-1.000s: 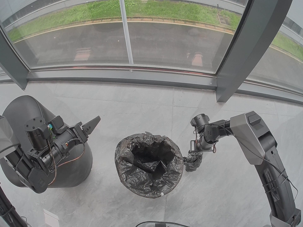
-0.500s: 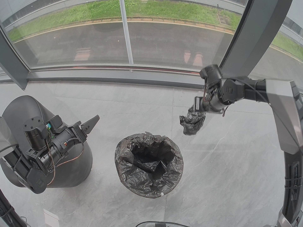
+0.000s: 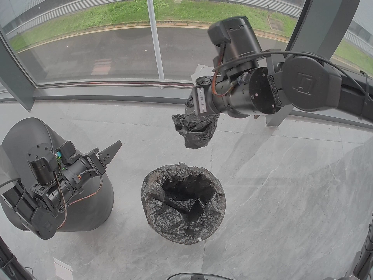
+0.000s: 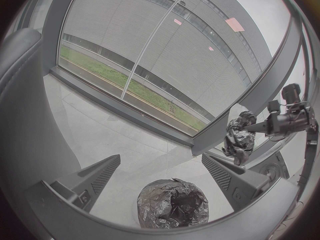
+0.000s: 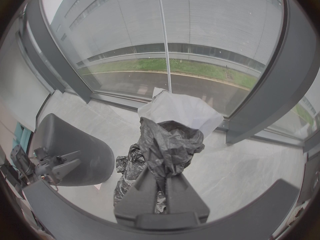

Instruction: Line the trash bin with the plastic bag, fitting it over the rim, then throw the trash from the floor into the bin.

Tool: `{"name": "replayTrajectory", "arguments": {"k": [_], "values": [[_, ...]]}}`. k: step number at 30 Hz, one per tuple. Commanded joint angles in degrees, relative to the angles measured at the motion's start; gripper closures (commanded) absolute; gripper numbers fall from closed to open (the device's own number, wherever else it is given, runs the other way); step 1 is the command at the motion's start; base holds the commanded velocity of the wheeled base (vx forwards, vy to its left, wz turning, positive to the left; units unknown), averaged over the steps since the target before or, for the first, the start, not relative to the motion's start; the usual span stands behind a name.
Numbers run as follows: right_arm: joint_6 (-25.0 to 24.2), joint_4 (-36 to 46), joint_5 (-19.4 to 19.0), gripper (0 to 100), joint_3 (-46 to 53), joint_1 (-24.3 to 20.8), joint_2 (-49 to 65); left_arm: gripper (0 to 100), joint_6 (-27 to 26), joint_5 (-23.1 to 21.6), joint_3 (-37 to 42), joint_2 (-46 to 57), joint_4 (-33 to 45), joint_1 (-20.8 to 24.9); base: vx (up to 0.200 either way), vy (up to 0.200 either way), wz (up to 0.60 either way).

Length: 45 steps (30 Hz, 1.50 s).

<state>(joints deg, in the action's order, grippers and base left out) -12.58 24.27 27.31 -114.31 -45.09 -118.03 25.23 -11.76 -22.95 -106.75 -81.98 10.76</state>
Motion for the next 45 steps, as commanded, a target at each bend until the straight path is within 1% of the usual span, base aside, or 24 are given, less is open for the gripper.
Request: {"name": "replayTrajectory", "arguments": {"k": [1,3,4,5,6,7,10,11,12,13,14,17,22,27,31,36,45], "values": [[1.8,-3.5,5.6,100,5.1,-8.6,1.8,0,-0.1,0.0,0.0,0.5,0.0,-0.1,0.0,0.0,0.0],[2.7,-6.0,8.4,100,8.8,-10.5,1.8,0,-0.1,0.0,-0.1,0.5,0.0,-0.1,0.0,0.0,0.0],[3.7,-7.5,10.6,100,10.9,-11.2,1.8,0,-0.1,0.0,-0.1,0.4,0.0,-0.2,0.0,0.0,0.0],[3.9,-7.7,10.9,100,11.2,-11.3,1.7,0,-0.1,0.0,-0.1,0.5,0.0,-0.2,0.0,0.0,0.0],[5.2,-9.9,13.5,100,14.0,-11.9,1.5,0,-0.1,0.0,-0.1,0.4,0.0,-0.1,0.0,0.0,0.0],[7.0,-14.2,16.0,100,17.6,-12.4,1.0,0,-0.1,0.1,-0.1,0.4,0.0,-0.1,0.0,0.0,0.0],[10.1,-23.2,20.0,100,23.8,-13.1,0.1,0,-0.1,0.1,0.0,0.4,0.0,-0.1,0.0,0.0,0.0],[10.3,-23.7,20.2,100,24.0,-13.3,0.0,0,-0.1,0.1,0.0,0.4,0.0,-0.1,0.0,0.0,0.0],[12.0,-28.2,23.1,100,26.9,-13.6,-0.9,0,-0.1,0.1,-0.1,0.4,0.0,-0.1,0.0,0.0,0.0],[12.0,-28.2,23.1,100,26.9,-13.6,-0.9,0,-0.1,0.1,-0.1,0.4,0.0,-0.1,0.0,0.0,0.0],[12.2,-32.2,24.8,100,29.8,-14.8,-2.0,0,-0.1,0.1,-0.1,0.3,0.0,-0.1,0.0,0.0,0.0],[12.0,-33.1,25.0,100,32.0,-15.9,-2.8,0,-0.1,0.1,-0.1,0.3,0.0,-0.2,0.0,0.0,0.0],[10.6,-33.5,25.3,100,33.1,-16.1,-4.8,0,-0.1,0.1,-0.1,0.3,0.0,-0.2,0.0,0.0,0.0],[10.5,-36.1,26.1,100,34.9,-17.1,-6.8,0,-0.1,0.1,-0.1,0.3,0.0,-0.2,0.0,0.0,0.0],[10.4,-37.4,26.4,100,37.1,-17.2,-7.6,0,-0.1,0.1,-0.1,0.3,0.0,-0.2,0.0,0.0,0.0],[10.1,-40.8,27.1,100,39.3,-17.1,-9.4,0,0.0,0.1,-0.1,0.1,0.0,-0.2,0.0,0.0,0.0],[10.1,-41.2,27.2,100,40.1,-17.2,-12.6,0,0.0,0.1,-0.1,0.1,0.0,-0.2,0.0,0.0,0.0]]}}
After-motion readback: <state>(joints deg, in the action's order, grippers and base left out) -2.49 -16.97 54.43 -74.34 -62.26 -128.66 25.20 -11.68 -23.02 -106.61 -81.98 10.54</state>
